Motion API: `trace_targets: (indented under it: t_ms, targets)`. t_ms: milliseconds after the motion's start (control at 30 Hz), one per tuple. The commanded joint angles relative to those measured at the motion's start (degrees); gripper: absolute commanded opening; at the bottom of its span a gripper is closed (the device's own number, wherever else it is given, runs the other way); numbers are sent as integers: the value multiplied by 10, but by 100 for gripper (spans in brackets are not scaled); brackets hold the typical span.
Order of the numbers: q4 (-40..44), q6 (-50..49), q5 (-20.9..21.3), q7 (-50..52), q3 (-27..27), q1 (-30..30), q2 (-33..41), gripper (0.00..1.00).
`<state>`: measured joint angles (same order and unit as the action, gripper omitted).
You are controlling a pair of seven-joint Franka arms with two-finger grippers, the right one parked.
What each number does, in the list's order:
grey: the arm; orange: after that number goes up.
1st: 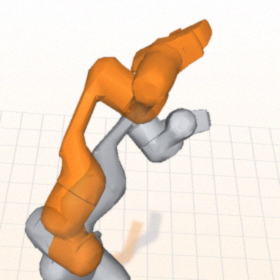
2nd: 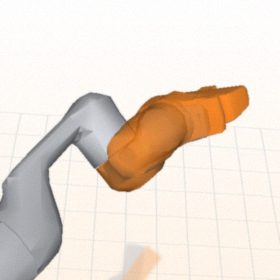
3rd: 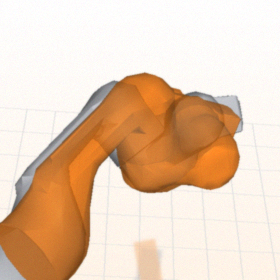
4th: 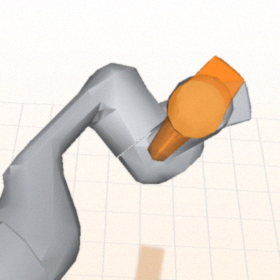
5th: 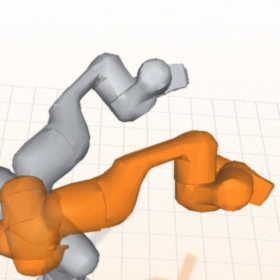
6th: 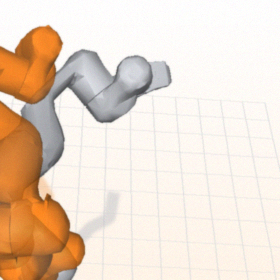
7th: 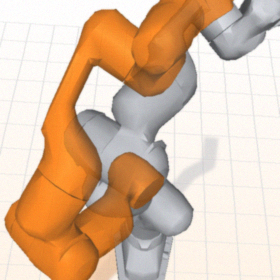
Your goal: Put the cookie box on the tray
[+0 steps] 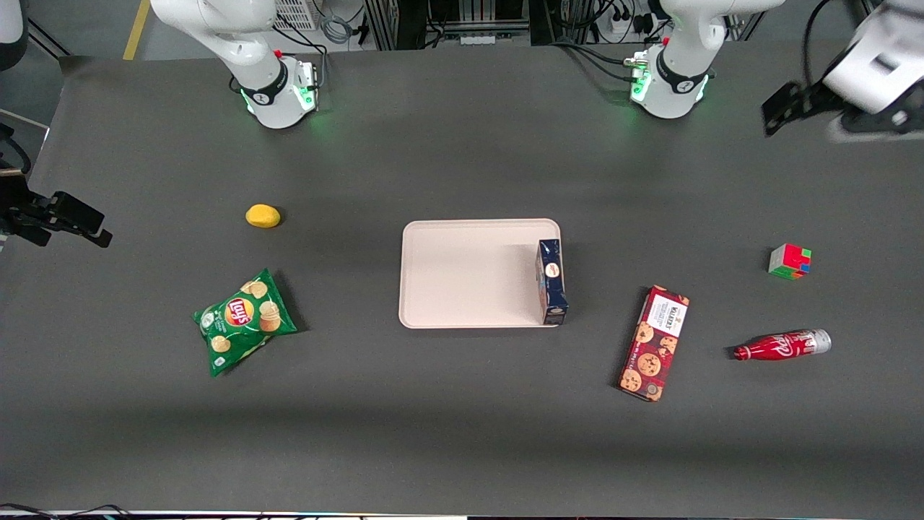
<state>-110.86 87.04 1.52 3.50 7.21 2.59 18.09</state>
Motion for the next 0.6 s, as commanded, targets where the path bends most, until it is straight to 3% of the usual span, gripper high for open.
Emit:
trace_targets:
  t_ms: [0,567]
  targets:
    - [-181,145,-17,-12,0,-4,61,100]
    - [-125,93,-32,-16,-6,-2,58,100]
